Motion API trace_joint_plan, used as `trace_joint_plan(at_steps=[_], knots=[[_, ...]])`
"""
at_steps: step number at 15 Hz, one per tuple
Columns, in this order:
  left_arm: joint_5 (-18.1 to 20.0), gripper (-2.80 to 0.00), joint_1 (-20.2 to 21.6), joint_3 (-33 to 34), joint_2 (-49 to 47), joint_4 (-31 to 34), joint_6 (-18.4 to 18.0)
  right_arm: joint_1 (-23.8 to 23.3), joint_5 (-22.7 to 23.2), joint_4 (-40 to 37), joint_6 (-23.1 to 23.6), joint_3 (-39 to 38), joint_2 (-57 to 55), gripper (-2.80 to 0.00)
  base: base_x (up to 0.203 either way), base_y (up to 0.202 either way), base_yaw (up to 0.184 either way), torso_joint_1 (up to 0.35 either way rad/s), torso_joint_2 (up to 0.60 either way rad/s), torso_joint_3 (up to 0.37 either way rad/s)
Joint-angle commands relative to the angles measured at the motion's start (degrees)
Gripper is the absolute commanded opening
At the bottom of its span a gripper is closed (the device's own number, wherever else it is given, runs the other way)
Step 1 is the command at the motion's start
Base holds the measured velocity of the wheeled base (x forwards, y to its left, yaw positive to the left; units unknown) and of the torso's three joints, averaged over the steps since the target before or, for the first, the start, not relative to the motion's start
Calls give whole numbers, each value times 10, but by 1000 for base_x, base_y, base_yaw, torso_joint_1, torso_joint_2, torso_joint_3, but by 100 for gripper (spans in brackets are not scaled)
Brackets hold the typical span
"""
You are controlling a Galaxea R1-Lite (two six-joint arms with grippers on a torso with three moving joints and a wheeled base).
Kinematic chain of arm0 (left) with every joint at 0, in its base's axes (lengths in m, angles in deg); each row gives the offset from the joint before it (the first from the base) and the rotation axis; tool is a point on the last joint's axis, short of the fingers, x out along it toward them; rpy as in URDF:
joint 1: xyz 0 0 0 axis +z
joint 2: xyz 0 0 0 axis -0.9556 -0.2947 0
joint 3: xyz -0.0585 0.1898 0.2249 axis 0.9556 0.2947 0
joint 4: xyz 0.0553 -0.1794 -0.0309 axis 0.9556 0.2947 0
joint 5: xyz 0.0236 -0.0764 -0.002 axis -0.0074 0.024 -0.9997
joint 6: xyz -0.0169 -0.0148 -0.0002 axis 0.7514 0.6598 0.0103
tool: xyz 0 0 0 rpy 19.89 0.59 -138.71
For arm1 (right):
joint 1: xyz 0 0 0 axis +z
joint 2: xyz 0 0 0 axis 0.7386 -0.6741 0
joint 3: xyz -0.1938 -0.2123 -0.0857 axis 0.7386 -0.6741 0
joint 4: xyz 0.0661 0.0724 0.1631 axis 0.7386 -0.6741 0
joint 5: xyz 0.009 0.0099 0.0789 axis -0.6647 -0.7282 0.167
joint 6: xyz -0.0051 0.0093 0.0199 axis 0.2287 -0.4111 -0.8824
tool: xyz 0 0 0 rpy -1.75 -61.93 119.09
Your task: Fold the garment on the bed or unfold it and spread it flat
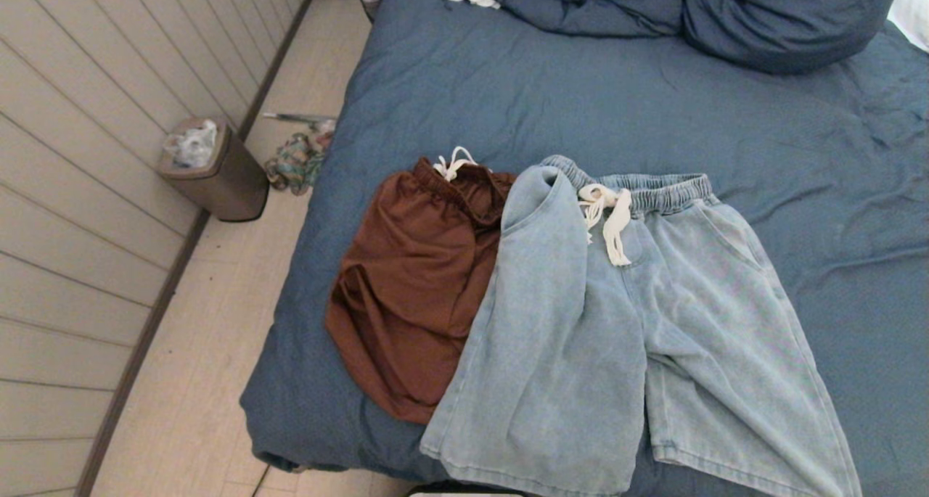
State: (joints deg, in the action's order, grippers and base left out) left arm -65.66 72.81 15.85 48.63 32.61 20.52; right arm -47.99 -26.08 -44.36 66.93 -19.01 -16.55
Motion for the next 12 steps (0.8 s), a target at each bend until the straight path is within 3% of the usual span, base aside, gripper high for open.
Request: trace_joint_plan(at_steps=[1, 12], knots=[[0, -280, 0, 2, -1, 0, 0, 0, 0, 0, 0, -1, 5, -280, 0, 0, 0, 0, 0, 0], [0, -280, 0, 2, -1, 0, 0, -1, 0, 0, 0, -1, 5, -280, 0, 0, 0, 0, 0, 0]])
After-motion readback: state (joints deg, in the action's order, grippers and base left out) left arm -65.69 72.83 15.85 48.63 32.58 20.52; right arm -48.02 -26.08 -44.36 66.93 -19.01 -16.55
